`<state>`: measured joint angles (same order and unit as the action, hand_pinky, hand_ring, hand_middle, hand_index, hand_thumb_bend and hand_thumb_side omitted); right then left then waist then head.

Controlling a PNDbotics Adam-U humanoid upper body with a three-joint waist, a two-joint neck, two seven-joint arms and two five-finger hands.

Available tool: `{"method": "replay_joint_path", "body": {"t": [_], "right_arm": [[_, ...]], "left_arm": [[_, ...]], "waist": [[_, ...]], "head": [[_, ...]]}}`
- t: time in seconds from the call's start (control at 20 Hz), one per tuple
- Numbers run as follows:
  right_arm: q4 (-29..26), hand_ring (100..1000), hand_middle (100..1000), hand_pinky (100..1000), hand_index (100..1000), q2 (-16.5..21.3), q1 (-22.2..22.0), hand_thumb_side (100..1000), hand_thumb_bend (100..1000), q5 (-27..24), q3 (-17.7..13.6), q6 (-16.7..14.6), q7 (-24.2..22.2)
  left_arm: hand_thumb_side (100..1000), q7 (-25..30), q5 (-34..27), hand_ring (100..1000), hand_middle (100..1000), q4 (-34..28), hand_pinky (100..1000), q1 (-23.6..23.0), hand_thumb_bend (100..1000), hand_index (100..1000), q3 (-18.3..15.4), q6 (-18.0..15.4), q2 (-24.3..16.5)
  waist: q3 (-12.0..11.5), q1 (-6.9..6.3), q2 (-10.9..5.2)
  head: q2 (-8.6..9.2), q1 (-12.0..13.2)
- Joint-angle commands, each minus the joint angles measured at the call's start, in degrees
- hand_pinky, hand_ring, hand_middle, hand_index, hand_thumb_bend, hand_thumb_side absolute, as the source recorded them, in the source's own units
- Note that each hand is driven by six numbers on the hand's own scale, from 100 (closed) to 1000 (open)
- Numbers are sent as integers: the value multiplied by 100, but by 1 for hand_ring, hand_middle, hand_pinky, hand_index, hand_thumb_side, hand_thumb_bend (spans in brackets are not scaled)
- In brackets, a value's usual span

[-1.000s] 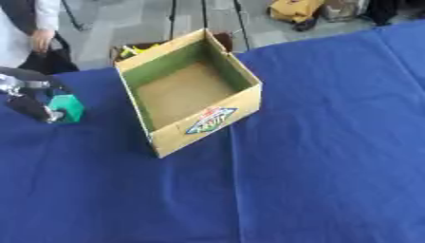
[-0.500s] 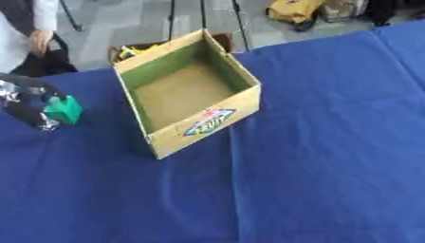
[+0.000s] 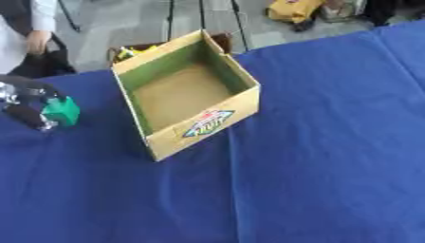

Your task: Pick up objects on the table and place them in the box.

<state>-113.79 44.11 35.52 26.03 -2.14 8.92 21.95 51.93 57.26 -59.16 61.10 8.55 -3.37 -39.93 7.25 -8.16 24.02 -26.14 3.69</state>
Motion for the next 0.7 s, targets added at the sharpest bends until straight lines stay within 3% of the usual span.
{"method": "replay_joint_path", "body": {"t": [0.05, 0.35, 0.55, 0.7], "right_arm": [[-80, 847, 847, 803, 855, 144, 51, 998, 100, -41, -58, 4, -28], [-80, 846, 845, 803, 853, 183, 42, 1000, 100, -101, -57, -18, -40], [-80, 845, 844, 804, 849, 196, 54, 1000, 100, -96, -61, -8, -66], [-80, 844, 843, 805, 849, 208, 75, 1000, 100, -98, -60, -7, -63]], "left_arm": [[568, 3, -54, 924, 1000, -251, 775, 192, 211, 1000, -153, 54, -359], [573, 3, -27, 932, 1000, -429, 782, 307, 211, 1000, -237, 132, -550], [584, 3, 108, 930, 1000, -358, 783, 313, 283, 1000, -233, 145, -560], [600, 3, 97, 934, 1000, -289, 787, 315, 385, 1000, -229, 125, -555]], "waist": [[-1, 50, -116], [-2, 57, -78], [18, 60, -14], [16, 66, 34]], "head": [[43, -5], [53, -31], [122, -43], [120, -37]]}}
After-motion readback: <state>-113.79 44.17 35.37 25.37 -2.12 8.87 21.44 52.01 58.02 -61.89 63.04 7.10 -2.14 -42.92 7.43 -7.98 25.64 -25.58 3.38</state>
